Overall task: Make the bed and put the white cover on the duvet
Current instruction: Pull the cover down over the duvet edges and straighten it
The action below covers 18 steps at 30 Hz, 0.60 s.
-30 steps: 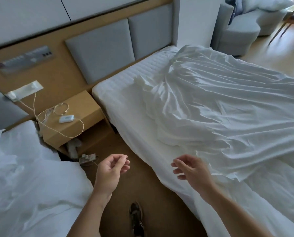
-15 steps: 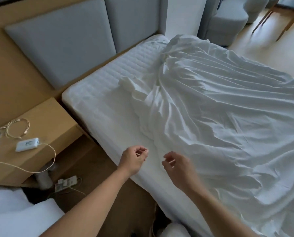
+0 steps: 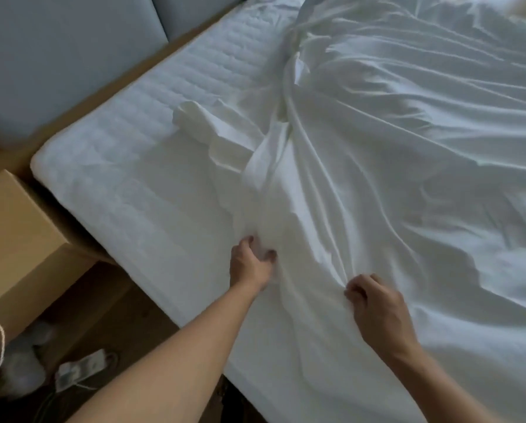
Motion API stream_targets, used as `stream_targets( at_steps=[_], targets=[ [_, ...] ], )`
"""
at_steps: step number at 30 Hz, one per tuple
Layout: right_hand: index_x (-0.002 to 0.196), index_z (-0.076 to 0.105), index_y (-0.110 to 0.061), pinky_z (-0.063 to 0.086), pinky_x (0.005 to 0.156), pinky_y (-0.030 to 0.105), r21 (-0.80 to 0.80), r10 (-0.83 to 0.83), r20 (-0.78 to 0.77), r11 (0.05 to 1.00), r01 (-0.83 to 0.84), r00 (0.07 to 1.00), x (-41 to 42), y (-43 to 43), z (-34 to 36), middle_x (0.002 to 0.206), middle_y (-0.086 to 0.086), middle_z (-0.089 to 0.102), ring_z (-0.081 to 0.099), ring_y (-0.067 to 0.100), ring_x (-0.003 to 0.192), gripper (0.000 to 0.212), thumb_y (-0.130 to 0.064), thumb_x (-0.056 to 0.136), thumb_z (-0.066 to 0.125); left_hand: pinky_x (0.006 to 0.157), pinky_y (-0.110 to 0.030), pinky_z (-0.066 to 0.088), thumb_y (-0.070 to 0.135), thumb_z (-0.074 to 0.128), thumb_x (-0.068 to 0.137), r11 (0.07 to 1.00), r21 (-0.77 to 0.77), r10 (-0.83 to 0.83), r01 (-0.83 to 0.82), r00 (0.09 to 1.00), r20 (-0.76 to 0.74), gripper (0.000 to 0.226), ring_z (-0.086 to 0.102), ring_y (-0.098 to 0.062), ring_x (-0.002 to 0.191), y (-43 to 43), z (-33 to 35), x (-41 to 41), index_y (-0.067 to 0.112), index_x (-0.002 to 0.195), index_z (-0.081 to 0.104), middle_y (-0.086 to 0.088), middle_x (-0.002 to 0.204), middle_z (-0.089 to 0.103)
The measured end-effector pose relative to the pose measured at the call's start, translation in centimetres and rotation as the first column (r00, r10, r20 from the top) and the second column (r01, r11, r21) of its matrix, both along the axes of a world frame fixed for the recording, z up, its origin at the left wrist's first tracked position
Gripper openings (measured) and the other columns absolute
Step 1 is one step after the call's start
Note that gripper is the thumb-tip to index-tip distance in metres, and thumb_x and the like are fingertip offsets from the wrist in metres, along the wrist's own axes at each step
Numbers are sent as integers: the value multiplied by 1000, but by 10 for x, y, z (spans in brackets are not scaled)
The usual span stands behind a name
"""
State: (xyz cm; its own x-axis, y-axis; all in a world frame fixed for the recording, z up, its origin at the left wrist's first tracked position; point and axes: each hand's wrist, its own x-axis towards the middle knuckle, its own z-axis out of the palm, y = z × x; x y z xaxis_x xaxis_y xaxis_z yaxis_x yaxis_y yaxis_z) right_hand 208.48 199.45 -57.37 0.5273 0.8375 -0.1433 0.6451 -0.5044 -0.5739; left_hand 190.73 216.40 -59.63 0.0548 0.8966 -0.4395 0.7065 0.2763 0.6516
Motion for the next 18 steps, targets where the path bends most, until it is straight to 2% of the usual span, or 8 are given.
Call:
stream_targets(
  at_steps=[2, 5, 8, 10, 11, 13, 15, 18],
  targets=[
    [76, 69, -17, 39, 61, 21, 13, -103, -34, 995, 104, 994, 10, -21, 11, 76, -5, 60, 55, 18, 64, 17, -2, 81, 76, 91, -33, 49, 33, 76, 87, 997, 1, 76, -76, 996, 57, 44, 65, -30, 112, 13, -9, 15, 12, 124, 65, -10, 118, 70],
    [72, 65, -21, 41, 65, 36, -144, -259, 52, 954, 264, 964, 35, -58, 26, 70, 1, 62, 53, 27, 65, 26, 0, 77, 80, 78, -23, 46, 18, 72, 87, 999, 35, 21, -25, 994, 110, 15, 69, -25, 99, 10, -7, 29, 16, 102, 74, -3, 100, 76],
    [65, 62, -23, 38, 66, 37, -460, -340, 108, 816, 350, 934, 54, -68, 45, 64, 4, 59, 54, 32, 69, 29, -3, 78, 79, 72, -18, 43, 11, 74, 85, 976, 18, -216, 216, 966, 145, 10, 70, -20, 91, -7, 9, 33, 14, 93, 76, -5, 95, 77],
    [67, 65, -24, 43, 67, 37, -541, -320, 147, 766, 347, 936, 59, -57, 55, 72, 9, 62, 61, 36, 76, 25, -5, 82, 71, 72, -20, 45, 12, 72, 84, 910, -32, -402, 414, 897, 183, 8, 70, -20, 89, -28, 18, 34, 13, 92, 76, -6, 93, 77],
    [74, 69, -21, 46, 69, 38, -489, -307, 177, 797, 354, 935, 56, -42, 60, 80, 14, 64, 63, 38, 79, 20, -4, 83, 67, 73, -21, 48, 11, 71, 84, 861, -54, -482, 505, 847, 224, 9, 70, -20, 88, -41, 22, 34, 12, 91, 76, -6, 92, 76],
    [94, 73, -11, 50, 73, 42, -196, -259, 228, 932, 305, 938, 35, 2, 70, 95, 20, 63, 64, 41, 82, 13, -5, 83, 70, 77, -23, 53, 13, 71, 86, 798, -86, -551, 597, 780, 298, 7, 69, -16, 85, -69, 28, 34, 12, 91, 75, -3, 90, 75],
    [111, 69, -12, 53, 78, 48, -2, -112, 314, 993, 119, 943, 0, 59, 74, 108, 16, 62, 63, 40, 93, 31, -22, 83, 77, 75, -18, 51, 15, 73, 87, 781, -105, -540, 616, 750, 382, 1, 64, -4, 75, -91, 30, 34, 15, 87, 72, 7, 82, 70],
    [134, 53, -18, 52, 83, 48, -212, 150, 399, 975, -69, 905, -25, 129, 58, 127, 14, 55, 57, 37, 110, 57, -44, 87, 72, 66, -3, 38, 13, 72, 88, 732, -100, -568, 674, 684, 458, 13, 54, 8, 62, -111, 37, 33, 20, 81, 64, 20, 68, 56]
  ],
)
